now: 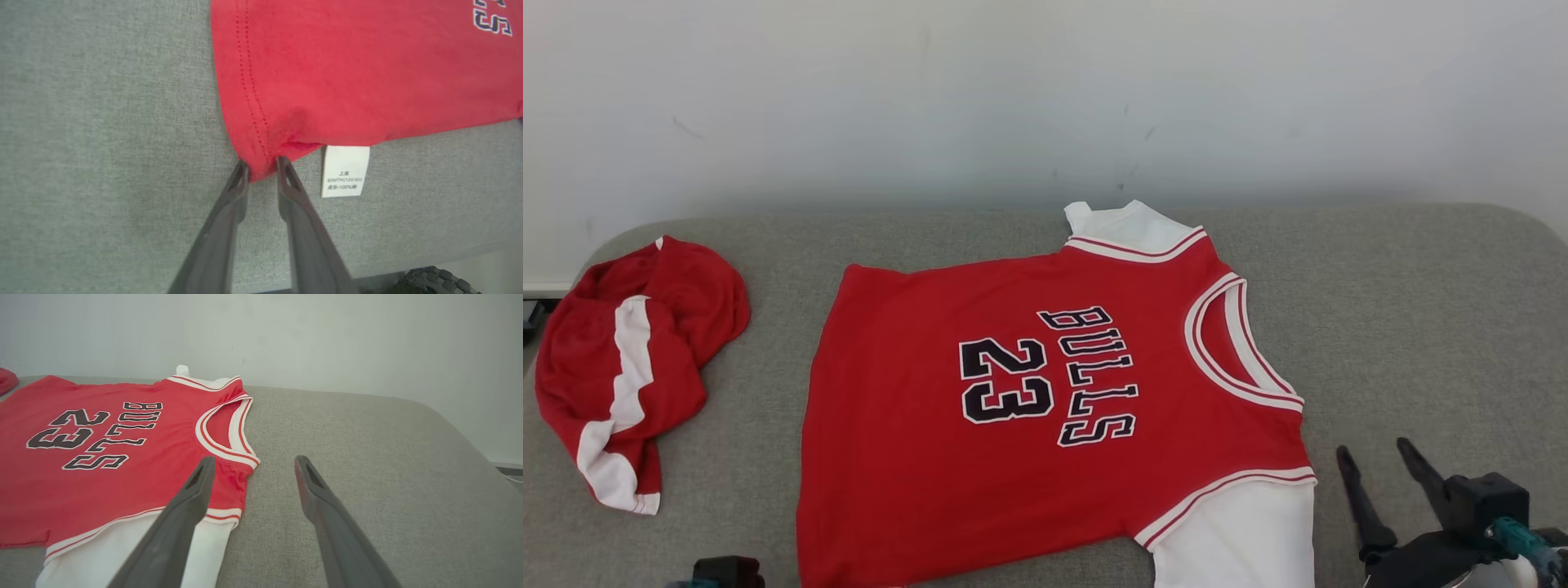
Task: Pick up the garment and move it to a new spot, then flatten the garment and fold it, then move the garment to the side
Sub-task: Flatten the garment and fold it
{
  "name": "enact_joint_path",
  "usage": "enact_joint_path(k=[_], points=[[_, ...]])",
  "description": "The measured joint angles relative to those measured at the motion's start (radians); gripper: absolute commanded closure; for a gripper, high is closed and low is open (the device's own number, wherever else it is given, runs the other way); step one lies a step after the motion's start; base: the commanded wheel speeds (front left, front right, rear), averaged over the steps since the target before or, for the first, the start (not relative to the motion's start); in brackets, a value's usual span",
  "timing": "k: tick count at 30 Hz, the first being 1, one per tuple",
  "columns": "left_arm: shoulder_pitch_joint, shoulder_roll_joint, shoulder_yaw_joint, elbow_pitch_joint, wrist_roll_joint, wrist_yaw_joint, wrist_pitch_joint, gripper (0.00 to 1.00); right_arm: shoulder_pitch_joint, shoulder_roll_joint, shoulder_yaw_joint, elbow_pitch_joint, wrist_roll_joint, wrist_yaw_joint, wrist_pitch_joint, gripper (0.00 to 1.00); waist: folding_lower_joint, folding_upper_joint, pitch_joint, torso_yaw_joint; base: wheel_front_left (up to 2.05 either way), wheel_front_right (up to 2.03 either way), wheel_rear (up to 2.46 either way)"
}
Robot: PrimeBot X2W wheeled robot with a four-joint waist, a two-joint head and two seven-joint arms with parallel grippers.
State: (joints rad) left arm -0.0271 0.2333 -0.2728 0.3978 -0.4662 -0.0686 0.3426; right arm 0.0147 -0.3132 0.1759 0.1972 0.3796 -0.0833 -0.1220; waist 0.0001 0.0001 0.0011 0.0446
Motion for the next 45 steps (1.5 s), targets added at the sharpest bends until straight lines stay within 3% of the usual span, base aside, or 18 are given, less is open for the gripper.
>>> enact_joint_path(k=[8, 11, 17, 20, 29, 32, 35, 36, 38, 39, 45], points=[[-0.013, -0.008, -0.025, 0.014, 0.018, -0.003, -0.019, 1.00, 0.052, -0.030, 0.035, -0.046, 0.109, 0.112, 0.147, 0.00, 0.0000, 0.0000, 0.030, 0.006, 0.00, 0.00, 0.00], [-0.024, -0.010, -0.026, 0.023, 0.026, -0.003, -0.041, 1.00, 0.088, -0.058, 0.034, -0.083, 0.128, 0.125, 0.205, 0.00, -0.0001, 0.0000, 0.038, 0.011, 0.00, 0.00, 0.00], [-0.024, -0.013, -0.022, 0.042, 0.027, -0.003, -0.072, 1.00, 0.106, -0.086, 0.040, -0.138, 0.153, 0.127, 0.316, 0.00, -0.0002, 0.0000, 0.041, 0.007, 0.00, 0.00, 0.00], [-0.026, -0.017, -0.025, 0.048, 0.029, -0.002, -0.083, 1.00, 0.133, -0.100, 0.052, -0.133, 0.139, 0.108, 0.372, 0.00, -0.0001, 0.0000, 0.042, 0.008, 0.00, 0.00, 0.00], [-0.045, -0.028, -0.031, 0.071, 0.035, -0.003, -0.107, 1.00, 0.145, -0.080, 0.082, -0.132, 0.163, 0.090, 0.471, 0.02, -0.0002, 0.0000, 0.048, 0.010, 0.00, 0.00, 0.00], [-0.047, -0.034, -0.033, 0.077, 0.036, -0.003, -0.115, 1.00, 0.144, -0.066, 0.098, -0.116, 0.163, 0.082, 0.501, 0.16, -0.0001, -0.0001, 0.051, 0.013, 0.00, 0.00, 0.00], [-0.060, -0.037, -0.036, 0.090, 0.036, -0.004, -0.123, 1.00, 0.140, -0.059, 0.111, -0.092, 0.161, 0.073, 0.521, 0.49, -0.0002, 0.0000, 0.055, 0.015, 0.00, 0.00, 0.00], [-0.065, -0.039, -0.037, 0.093, 0.036, -0.004, -0.124, 1.00, 0.137, -0.057, 0.117, -0.084, 0.158, 0.073, 0.528, 0.53, -0.0001, 0.0000, 0.056, 0.016, 0.00, 0.00, 0.00], [-0.067, -0.041, -0.037, 0.099, 0.036, -0.008, -0.132, 1.00, 0.130, -0.049, 0.118, -0.071, 0.155, 0.065, 0.529, 0.78, -0.0002, 0.0000, 0.059, 0.018, 0.00, 0.00, 0.00], [-0.067, -0.042, -0.037, 0.100, 0.036, -0.012, -0.132, 1.00, 0.122, -0.044, 0.120, -0.065, 0.156, 0.066, 0.537, 1.00, -0.0002, 0.0000, 0.060, 0.019, 0.00, 0.00, 0.00], [-0.080, -0.044, -0.038, 0.118, 0.036, -0.012, -0.142, 1.00, 0.098, -0.030, 0.127, -0.041, 0.158, 0.066, 0.544, 1.00, -0.0002, -0.0001, 0.063, 0.022, 0.00, 0.00, 0.00]])
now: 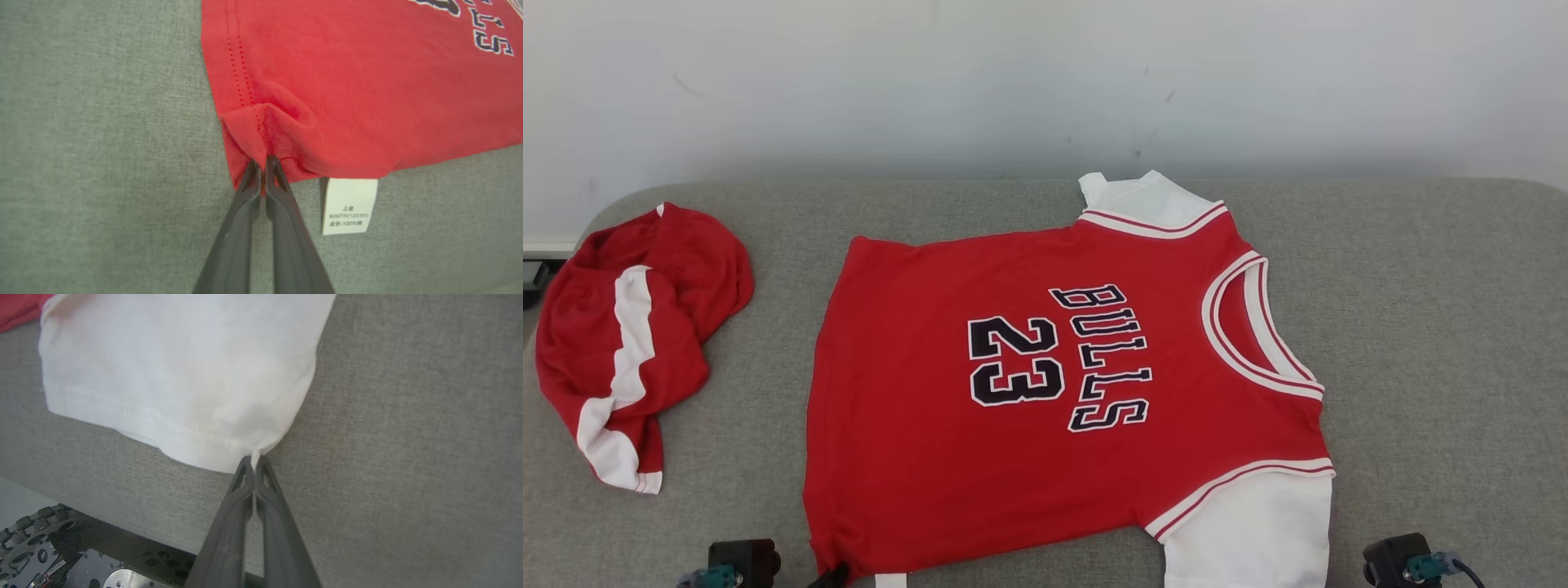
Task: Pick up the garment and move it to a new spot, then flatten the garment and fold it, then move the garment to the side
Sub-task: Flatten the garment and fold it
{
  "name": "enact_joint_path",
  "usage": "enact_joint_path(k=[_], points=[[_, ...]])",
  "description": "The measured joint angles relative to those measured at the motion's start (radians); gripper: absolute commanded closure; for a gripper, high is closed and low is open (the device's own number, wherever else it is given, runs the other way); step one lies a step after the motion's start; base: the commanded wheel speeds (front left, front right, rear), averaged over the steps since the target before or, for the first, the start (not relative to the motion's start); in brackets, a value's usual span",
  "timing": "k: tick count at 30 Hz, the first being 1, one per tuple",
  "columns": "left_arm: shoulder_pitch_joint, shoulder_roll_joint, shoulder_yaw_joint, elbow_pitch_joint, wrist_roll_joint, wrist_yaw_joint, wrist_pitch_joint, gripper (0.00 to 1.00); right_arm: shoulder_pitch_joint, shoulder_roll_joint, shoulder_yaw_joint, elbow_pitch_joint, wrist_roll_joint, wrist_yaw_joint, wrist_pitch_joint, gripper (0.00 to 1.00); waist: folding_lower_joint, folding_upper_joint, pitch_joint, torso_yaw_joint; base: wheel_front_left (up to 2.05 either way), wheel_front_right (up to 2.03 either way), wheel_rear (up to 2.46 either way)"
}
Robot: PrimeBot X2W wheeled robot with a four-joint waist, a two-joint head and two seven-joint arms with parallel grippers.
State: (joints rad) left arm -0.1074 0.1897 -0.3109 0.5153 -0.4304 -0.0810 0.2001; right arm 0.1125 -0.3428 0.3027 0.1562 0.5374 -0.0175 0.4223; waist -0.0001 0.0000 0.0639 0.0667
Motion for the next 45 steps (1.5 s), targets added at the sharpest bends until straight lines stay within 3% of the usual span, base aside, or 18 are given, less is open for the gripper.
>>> enact_joint_path(k=[17, 33, 45], points=[[0.002, 0.028, 0.009, 0.025, 0.006, 0.002, -0.044, 1.00, 0.033, -0.031, -0.126, -0.095, 0.111, 0.027, -0.056, 1.00, 0.0001, 0.0001, -0.038, -0.023, 0.00, 0.00, 0.00], [0.086, 0.071, 0.006, -0.094, 0.040, 0.028, -0.057, 1.00, 0.099, -0.052, -0.206, -0.225, 0.185, 0.036, -0.084, 1.00, 0.0000, 0.0001, -0.091, -0.014, 0.00, 0.00, 0.00], [0.075, 0.089, -0.011, -0.147, 0.043, 0.019, 0.003, 1.00, -0.047, -0.099, -0.191, -0.160, 0.173, 0.045, -0.027, 1.00, 0.0000, 0.0001, -0.090, -0.009, 0.00, 0.00, 0.00]])
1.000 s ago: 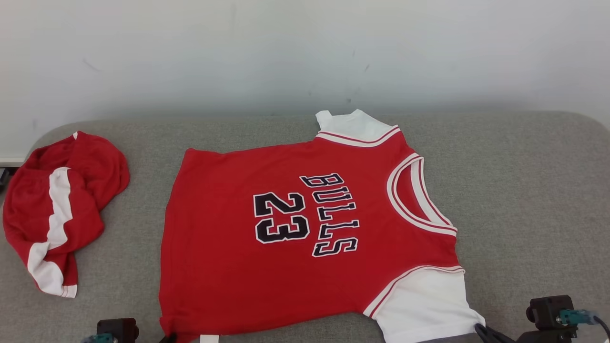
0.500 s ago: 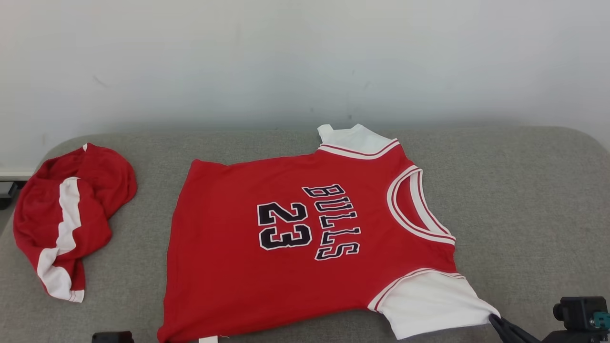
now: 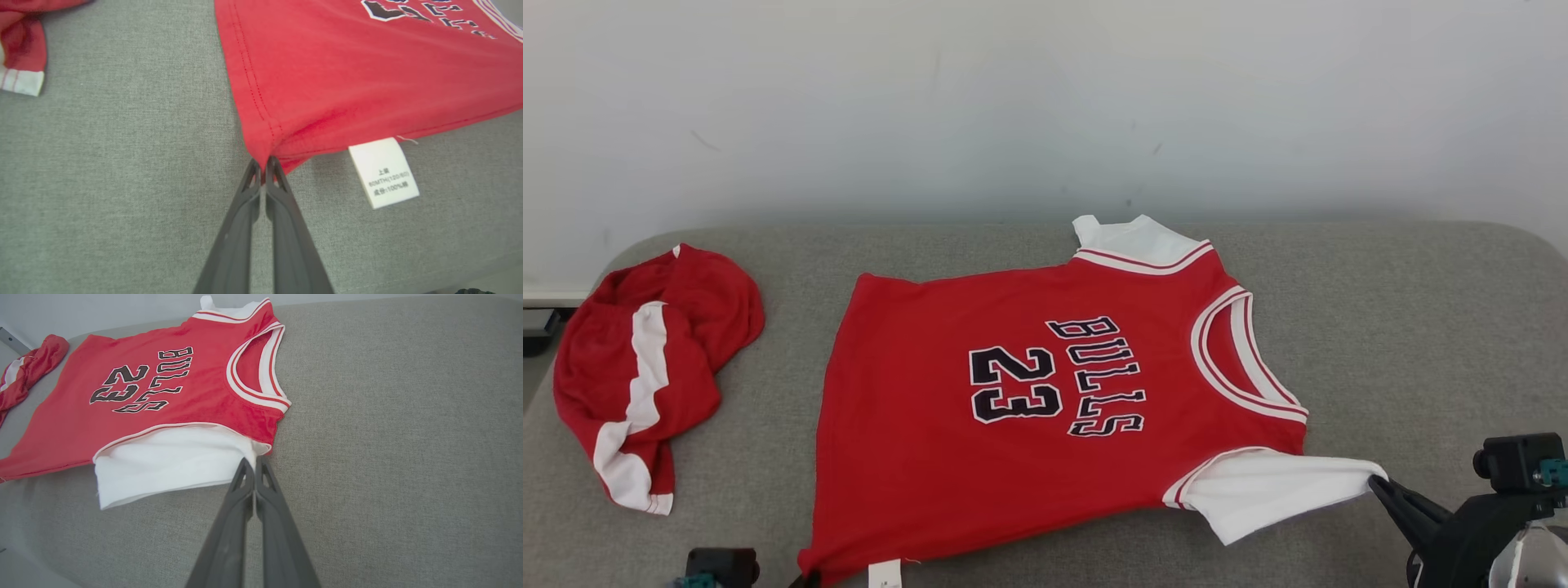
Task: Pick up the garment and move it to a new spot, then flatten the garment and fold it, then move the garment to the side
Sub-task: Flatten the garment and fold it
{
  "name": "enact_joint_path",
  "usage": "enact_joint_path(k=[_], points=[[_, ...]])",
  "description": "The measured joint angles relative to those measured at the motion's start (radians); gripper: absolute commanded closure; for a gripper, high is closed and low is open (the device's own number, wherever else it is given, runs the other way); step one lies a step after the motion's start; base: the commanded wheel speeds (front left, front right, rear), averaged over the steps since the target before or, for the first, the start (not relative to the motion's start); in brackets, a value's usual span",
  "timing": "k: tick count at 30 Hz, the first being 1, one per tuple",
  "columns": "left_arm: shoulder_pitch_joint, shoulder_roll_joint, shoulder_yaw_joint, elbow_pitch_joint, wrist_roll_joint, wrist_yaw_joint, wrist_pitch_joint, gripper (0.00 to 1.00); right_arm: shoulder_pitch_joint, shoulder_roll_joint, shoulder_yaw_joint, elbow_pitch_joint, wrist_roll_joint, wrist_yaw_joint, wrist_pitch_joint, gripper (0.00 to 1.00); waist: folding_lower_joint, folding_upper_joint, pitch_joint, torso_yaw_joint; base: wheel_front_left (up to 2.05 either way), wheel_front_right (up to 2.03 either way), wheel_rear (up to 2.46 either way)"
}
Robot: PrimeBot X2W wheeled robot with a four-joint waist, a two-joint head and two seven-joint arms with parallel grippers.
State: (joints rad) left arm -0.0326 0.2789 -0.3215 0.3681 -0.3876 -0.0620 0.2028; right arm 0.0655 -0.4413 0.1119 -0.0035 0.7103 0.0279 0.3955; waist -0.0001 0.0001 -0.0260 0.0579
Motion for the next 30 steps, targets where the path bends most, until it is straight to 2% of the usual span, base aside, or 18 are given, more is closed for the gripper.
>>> enact_joint_path(k=[5, 19, 30], points=[[-0.039, 0.009, -0.002, 0.004, -0.002, -0.002, 0.035, 1.00, -0.086, -0.001, 0.037, 0.059, -0.013, 0.013, 0.032, 1.00, 0.0001, 0.0000, 0.010, 0.011, 0.00, 0.00, 0.00], [-0.199, 0.036, -0.023, 0.079, -0.018, -0.045, 0.142, 1.00, -0.386, 0.016, 0.156, 0.302, -0.061, 0.058, 0.135, 1.00, 0.0002, 0.0000, 0.054, 0.016, 0.00, 0.00, 0.00], [-0.294, 0.047, -0.017, 0.167, -0.059, -0.059, 0.187, 1.00, -0.577, 0.074, 0.223, 0.480, -0.095, 0.078, 0.160, 1.00, 0.0003, 0.0000, 0.089, 0.002, 0.00, 0.00, 0.00]])
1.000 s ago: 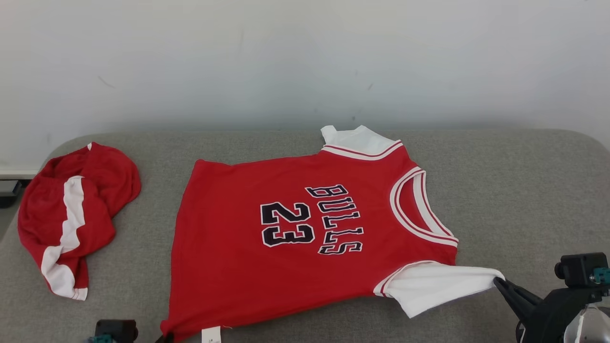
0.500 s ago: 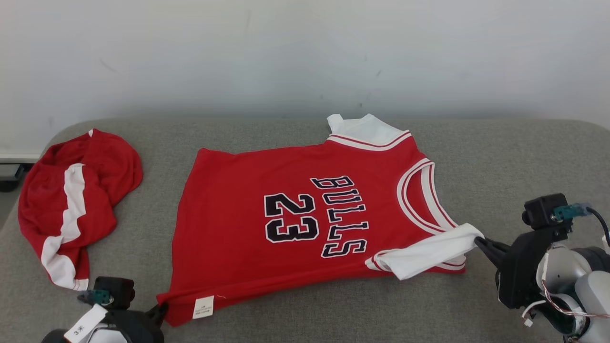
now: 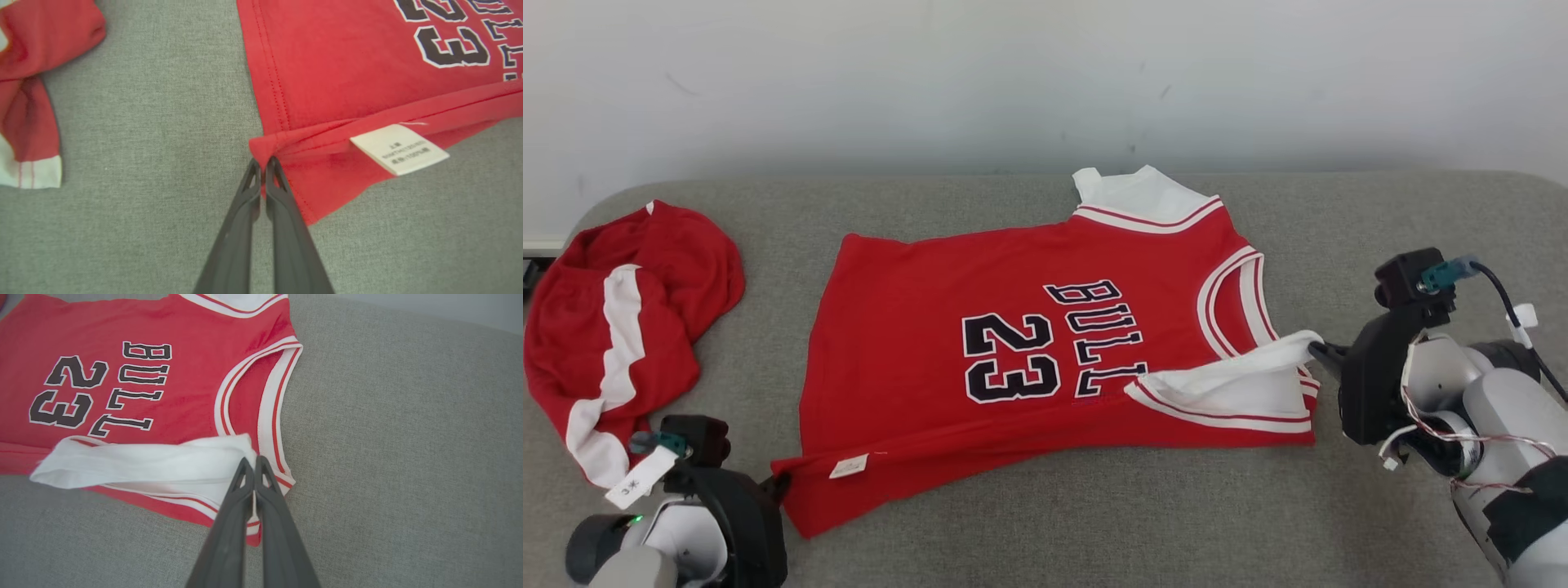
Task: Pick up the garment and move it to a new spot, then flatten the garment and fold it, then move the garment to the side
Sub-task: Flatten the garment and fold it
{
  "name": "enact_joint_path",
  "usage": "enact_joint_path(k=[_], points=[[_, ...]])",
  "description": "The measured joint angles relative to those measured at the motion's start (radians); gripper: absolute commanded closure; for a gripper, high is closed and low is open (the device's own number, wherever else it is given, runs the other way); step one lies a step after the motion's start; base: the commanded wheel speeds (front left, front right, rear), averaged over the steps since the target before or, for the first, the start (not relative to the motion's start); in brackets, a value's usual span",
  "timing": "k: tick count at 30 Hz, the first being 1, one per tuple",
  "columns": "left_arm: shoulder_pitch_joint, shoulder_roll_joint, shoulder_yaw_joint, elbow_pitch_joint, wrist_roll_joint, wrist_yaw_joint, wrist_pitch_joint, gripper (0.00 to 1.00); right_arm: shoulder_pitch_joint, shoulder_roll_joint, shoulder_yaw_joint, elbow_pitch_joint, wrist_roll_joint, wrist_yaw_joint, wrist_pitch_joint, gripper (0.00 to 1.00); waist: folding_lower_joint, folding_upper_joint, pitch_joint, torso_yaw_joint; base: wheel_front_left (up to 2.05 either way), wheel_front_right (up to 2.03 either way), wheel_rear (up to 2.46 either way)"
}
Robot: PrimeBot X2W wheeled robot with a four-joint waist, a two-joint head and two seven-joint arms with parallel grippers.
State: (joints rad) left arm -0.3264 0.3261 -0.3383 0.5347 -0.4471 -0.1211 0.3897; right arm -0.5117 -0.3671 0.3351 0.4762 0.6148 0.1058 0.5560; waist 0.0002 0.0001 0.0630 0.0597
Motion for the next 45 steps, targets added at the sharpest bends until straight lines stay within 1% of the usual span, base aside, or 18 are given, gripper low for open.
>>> enact_joint_path(k=[4, 9, 15, 25, 35, 36, 37, 38, 45], points=[[-0.051, -0.002, -0.004, 0.032, -0.007, -0.002, 0.016, 1.00, -0.073, 0.029, 0.021, 0.067, -0.012, 0.000, 0.000, 1.00, 0.0000, 0.0000, 0.017, -0.007, 0.00, 0.00, 0.00], [-0.109, -0.003, -0.006, 0.073, -0.015, -0.002, 0.025, 1.00, -0.143, 0.047, 0.041, 0.145, -0.027, 0.005, -0.004, 1.00, 0.0000, 0.0000, 0.043, -0.011, 0.00, 0.00, 0.00], [-0.149, -0.005, -0.010, 0.119, -0.023, -0.003, 0.025, 1.00, -0.233, 0.082, 0.061, 0.223, -0.046, 0.009, -0.040, 1.00, -0.0001, 0.0000, 0.078, -0.016, 0.00, 0.00, 0.00], [-0.235, -0.025, -0.038, 0.179, -0.028, -0.004, -0.001, 1.00, -0.296, 0.108, 0.091, 0.341, -0.082, 0.012, -0.131, 1.00, -0.0001, 0.0001, 0.135, -0.016, 0.00, 0.00, 0.00], [-0.277, -0.029, -0.078, 0.239, -0.028, -0.004, -0.035, 1.00, -0.334, 0.135, 0.130, 0.439, -0.110, 0.018, -0.215, 1.00, -0.0002, 0.0000, 0.149, -0.012, 0.00, 0.00, 0.00], [-0.282, -0.030, -0.083, 0.248, -0.028, -0.004, -0.037, 0.96, -0.342, 0.136, 0.132, 0.447, -0.116, 0.018, -0.224, 1.00, -0.0002, 0.0000, 0.150, -0.012, 0.00, 0.00, 0.00], [-0.284, -0.032, -0.086, 0.257, -0.028, -0.004, -0.044, 0.08, -0.350, 0.138, 0.133, 0.458, -0.121, 0.018, -0.235, 0.88, -0.0002, 0.0001, 0.149, -0.012, 0.00, 0.00, 0.00], [-0.290, -0.036, -0.091, 0.269, -0.028, -0.004, -0.056, 0.00, -0.361, 0.143, 0.134, 0.466, -0.123, 0.018, -0.259, 0.00, -0.0003, 0.0000, 0.148, -0.011, 0.00, 0.00, 0.00], [-0.296, -0.049, -0.105, 0.318, -0.029, -0.004, -0.104, 0.00, -0.362, 0.148, 0.135, 0.523, -0.123, 0.018, -0.348, 0.00, -0.0002, 0.0000, 0.125, -0.006, 0.00, 0.00, 0.00]])
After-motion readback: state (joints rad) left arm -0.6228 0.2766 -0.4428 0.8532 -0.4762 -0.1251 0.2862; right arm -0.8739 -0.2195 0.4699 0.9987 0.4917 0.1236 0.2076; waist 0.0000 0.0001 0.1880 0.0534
